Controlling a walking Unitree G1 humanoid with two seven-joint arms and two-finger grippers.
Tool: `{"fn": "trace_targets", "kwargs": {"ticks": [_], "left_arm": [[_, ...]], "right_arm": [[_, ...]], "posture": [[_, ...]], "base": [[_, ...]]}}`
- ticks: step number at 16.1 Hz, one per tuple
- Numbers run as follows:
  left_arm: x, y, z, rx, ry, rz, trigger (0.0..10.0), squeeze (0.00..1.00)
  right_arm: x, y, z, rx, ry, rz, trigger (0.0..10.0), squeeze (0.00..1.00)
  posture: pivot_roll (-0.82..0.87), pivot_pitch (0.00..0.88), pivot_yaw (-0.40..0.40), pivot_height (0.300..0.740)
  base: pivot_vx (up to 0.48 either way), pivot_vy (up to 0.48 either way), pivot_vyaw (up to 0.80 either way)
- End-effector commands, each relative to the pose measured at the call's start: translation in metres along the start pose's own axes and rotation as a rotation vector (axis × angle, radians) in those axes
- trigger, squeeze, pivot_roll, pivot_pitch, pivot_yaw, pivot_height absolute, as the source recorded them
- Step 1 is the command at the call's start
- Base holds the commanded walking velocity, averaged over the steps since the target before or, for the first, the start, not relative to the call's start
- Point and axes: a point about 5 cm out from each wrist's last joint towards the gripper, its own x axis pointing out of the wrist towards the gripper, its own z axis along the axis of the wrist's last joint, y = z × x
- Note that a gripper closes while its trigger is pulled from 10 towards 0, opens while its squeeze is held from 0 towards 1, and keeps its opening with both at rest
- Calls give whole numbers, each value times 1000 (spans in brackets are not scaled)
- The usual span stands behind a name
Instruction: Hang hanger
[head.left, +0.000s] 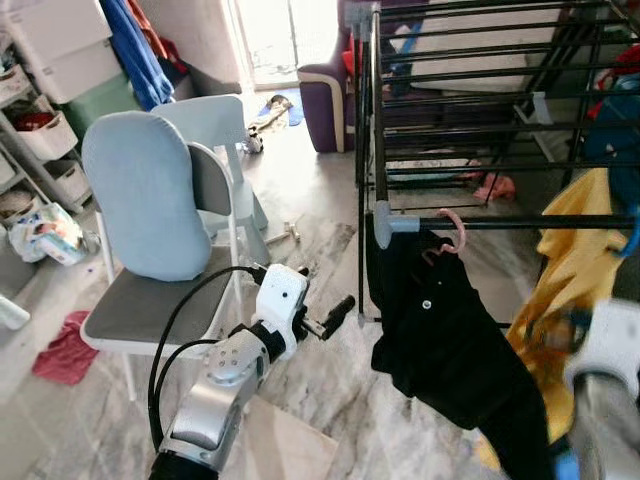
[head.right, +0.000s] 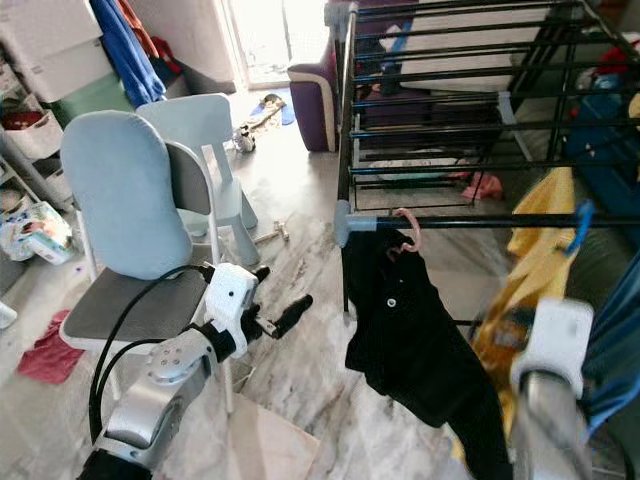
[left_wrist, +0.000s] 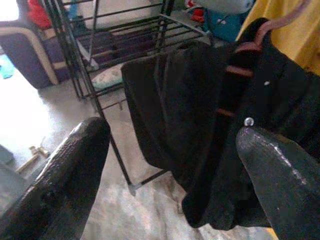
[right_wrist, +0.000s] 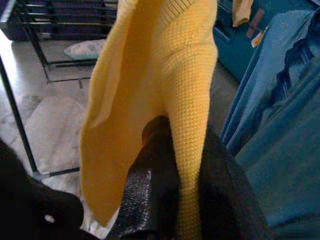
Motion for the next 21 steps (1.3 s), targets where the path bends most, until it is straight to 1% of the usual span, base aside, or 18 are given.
{"fn": "trace_targets", "kwargs": {"ticks": [1, 2, 3, 5, 9, 16, 21], "left_arm": [[0, 2, 0, 25, 6, 15, 10000, 0], [0, 3, -1, 28, 8, 19, 10000, 0], [1, 4, -2, 29, 11, 25, 10000, 0], [1, 5, -2, 36, 11, 35, 10000, 0], [3, 8, -1, 41, 10, 51, 10000, 0], [4, 9, -2, 41, 9, 62, 10000, 0], [1, 8, -4, 40, 17, 63, 10000, 0]], "right_arm": [[-7, 4, 10, -8, -64, 18, 10000, 0], [-13, 4, 3, -19, -42, 24, 10000, 0], [-17, 6, 0, -23, -34, 28, 10000, 0], [-20, 11, 5, -29, -53, 47, 10000, 0], [-12, 12, 12, -24, -73, 39, 10000, 0], [-6, 12, 17, -18, -77, 26, 10000, 0], [2, 23, 22, -10, -85, 68, 10000, 0]], "posture": [[-244, 0, 94, 740], [-245, 0, 90, 740], [-246, 0, 89, 740], [-244, 0, 86, 740], [-242, 0, 82, 740], [-239, 0, 73, 740], [-226, 0, 65, 740]], "base": [[0, 0, 0], [0, 0, 0], [0, 0, 0], [-142, 0, 0], [-342, 0, 0], [-370, 0, 0], [-374, 0, 0]]}}
